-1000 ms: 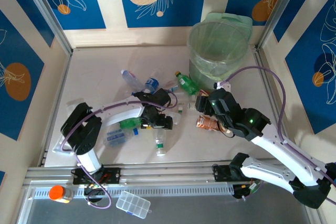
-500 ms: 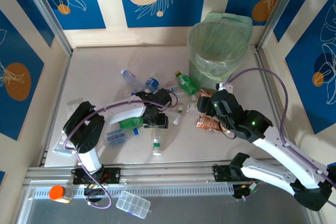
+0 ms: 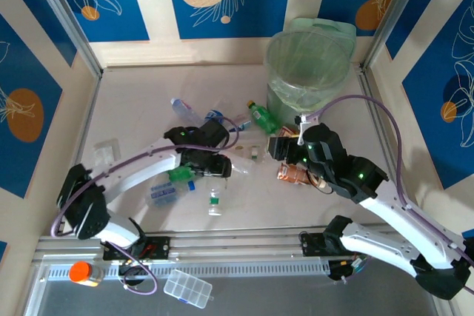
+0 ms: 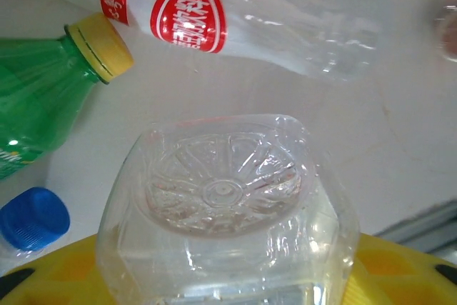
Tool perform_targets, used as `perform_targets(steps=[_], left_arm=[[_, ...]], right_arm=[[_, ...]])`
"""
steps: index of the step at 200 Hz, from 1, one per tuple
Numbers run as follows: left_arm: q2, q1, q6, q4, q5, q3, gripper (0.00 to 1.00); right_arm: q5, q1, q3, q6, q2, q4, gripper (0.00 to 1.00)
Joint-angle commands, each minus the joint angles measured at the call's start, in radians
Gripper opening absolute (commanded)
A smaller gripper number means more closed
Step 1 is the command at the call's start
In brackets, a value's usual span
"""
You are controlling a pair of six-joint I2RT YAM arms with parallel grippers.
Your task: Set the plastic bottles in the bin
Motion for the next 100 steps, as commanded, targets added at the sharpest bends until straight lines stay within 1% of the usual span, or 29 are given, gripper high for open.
perform_targets(steps=[1, 23, 45, 63, 79, 100], left_arm=[[-0.107, 0.025, 0.069, -0.034, 0.021, 0.043, 0.52], [-0.194, 0.073, 0.105, -0.004, 0.058, 0.064, 0.5], [-0.242, 0.146, 0.114, 0.029, 0.095, 0.089, 0.49], [-0.279, 0.222, 0.108, 0.096, 0.175, 0.086, 0.49], [-0.315, 0.285, 0.098, 0.183, 0.261, 0.062, 0.49], [-0.342, 0.355, 0.077, 0.31, 0.37, 0.028, 0.51]], right_arm=[[-0.14, 0.0, 0.025, -0.11, 0.018, 0.103, 0.71], [-0.235, -0.015, 0.077, -0.133, 0.081, 0.101, 0.71], [-0.294, -0.02, 0.127, -0.139, 0.15, 0.079, 0.71], [-0.353, -0.019, 0.147, -0.152, 0.198, 0.08, 0.71], [-0.448, -0.034, 0.164, -0.178, 0.246, 0.085, 0.71], [-0.575, -0.072, 0.171, -0.161, 0.292, 0.124, 0.71]])
